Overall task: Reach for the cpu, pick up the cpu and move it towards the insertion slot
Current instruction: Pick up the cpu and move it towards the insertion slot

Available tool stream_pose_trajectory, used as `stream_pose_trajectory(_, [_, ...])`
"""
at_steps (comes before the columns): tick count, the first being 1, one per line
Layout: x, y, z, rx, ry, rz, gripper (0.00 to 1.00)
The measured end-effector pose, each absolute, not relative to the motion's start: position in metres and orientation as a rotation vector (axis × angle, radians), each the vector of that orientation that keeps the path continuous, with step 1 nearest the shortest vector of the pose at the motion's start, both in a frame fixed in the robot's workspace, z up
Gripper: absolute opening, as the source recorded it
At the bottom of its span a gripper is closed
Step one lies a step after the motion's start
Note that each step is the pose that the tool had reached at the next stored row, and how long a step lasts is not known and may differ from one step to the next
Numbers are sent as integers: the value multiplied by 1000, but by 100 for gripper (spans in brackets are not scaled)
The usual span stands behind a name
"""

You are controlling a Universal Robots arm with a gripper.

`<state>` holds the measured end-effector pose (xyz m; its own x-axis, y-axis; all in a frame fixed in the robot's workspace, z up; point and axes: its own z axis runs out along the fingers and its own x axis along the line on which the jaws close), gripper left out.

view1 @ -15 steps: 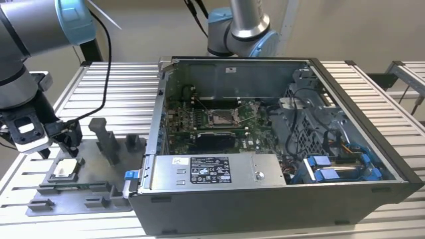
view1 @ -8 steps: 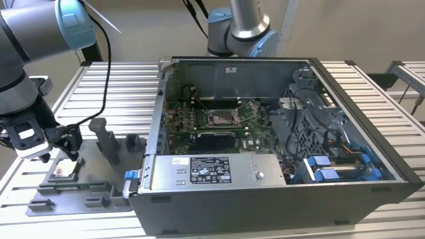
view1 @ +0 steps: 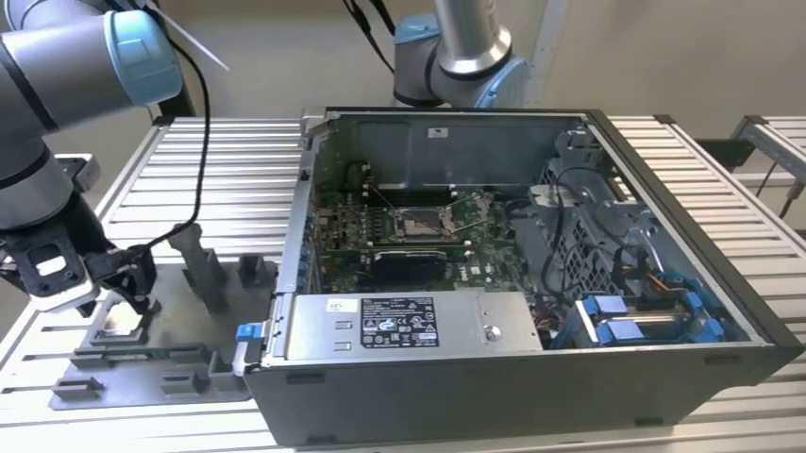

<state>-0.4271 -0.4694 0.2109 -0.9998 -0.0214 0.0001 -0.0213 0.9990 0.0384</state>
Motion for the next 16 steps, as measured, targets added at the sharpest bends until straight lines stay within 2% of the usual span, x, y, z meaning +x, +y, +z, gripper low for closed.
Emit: stream_pose_trajectory(16, [-429,-470,187,32,-3140,-60,100])
